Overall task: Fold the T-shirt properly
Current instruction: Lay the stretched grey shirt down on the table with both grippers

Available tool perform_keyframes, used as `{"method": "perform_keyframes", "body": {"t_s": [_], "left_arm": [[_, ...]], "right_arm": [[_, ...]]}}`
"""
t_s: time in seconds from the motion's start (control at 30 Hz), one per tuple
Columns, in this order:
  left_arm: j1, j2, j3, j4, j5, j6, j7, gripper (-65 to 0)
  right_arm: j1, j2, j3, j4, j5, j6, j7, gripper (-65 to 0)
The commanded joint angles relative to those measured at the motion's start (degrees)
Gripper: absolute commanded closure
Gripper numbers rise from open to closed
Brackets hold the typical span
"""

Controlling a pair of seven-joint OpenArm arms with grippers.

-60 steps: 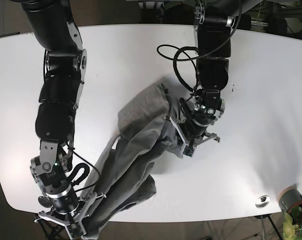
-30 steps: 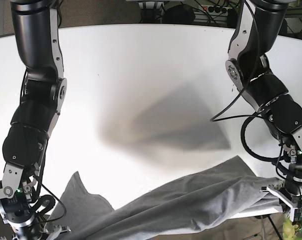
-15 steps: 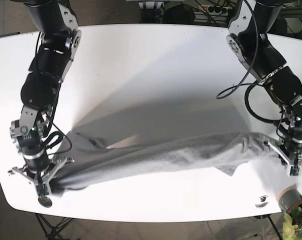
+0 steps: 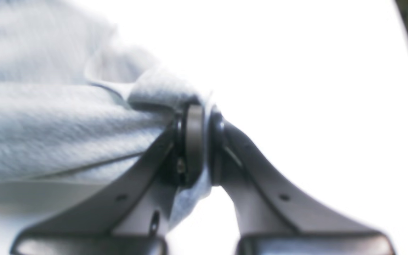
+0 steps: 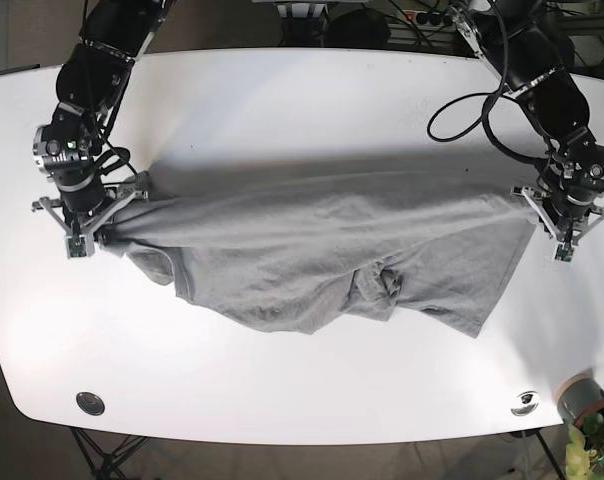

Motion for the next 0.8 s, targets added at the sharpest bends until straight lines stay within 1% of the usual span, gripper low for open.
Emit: {"method": "perform_keyframes", "body": {"t_s": [0.0, 0.13, 0.2, 0.3, 0.43, 0.53, 0.6, 0.63, 0.7, 0.77], "left_arm": [[0.4, -1.1, -0.2, 0.9, 0.1, 0.4, -1.0, 0.0], [2.9, -1.3, -0.3, 0.8, 0.1, 0.4, -1.1, 0.0], [4.3, -1.3, -1.5, 0.8, 0.1, 0.4, -1.1, 0.0], [5.8, -1.2, -2.8, 0.8, 0.1, 0.4, -1.1, 0.0], [7.5, -1.1, -3.0, 0.9, 0.1, 0.4, -1.1, 0.0], [8.3, -1.1, -3.1, 1.1, 0.1, 0.4, -1.1, 0.0], [8.4, -1.0, -3.1, 1.1, 0.1, 0.4, -1.1, 0.0], [8.4, -1.0, -3.1, 1.2, 0.1, 0.4, -1.1, 0.0], [8.4, -0.7, -3.2, 1.2, 0.1, 0.4, -1.1, 0.0], [8.4, 0.0, -3.5, 1.2, 0.1, 0.4, -1.1, 0.0]], "right_arm": [[-0.8, 0.8, 1.5, 1.3, 2.0, -0.29, 1.9, -2.1], [-4.1, 0.8, 2.6, 1.3, 3.9, -0.55, 1.9, -2.1], [-5.4, 0.8, 3.0, 1.3, 4.8, -0.64, 1.9, -2.1], [-6.9, 0.8, 3.5, 1.3, 5.4, -0.64, 1.9, -2.1], [-7.1, 0.6, 5.1, 1.3, 6.1, -0.64, 1.9, -2.1], [-7.1, -0.9, 5.3, 1.6, 5.9, -0.29, 1.9, -3.0], [-7.1, -1.0, 5.2, 2.7, 5.7, -0.37, 1.8, -6.2], [-7.1, -1.2, 5.1, 3.5, 5.7, -0.37, 1.8, -9.2], [-7.8, -1.5, 4.9, 5.1, 6.0, -0.37, 1.8, -18.1], [-7.9, -2.4, 4.9, 6.0, 6.0, -0.37, 1.8, -27.0]]}}
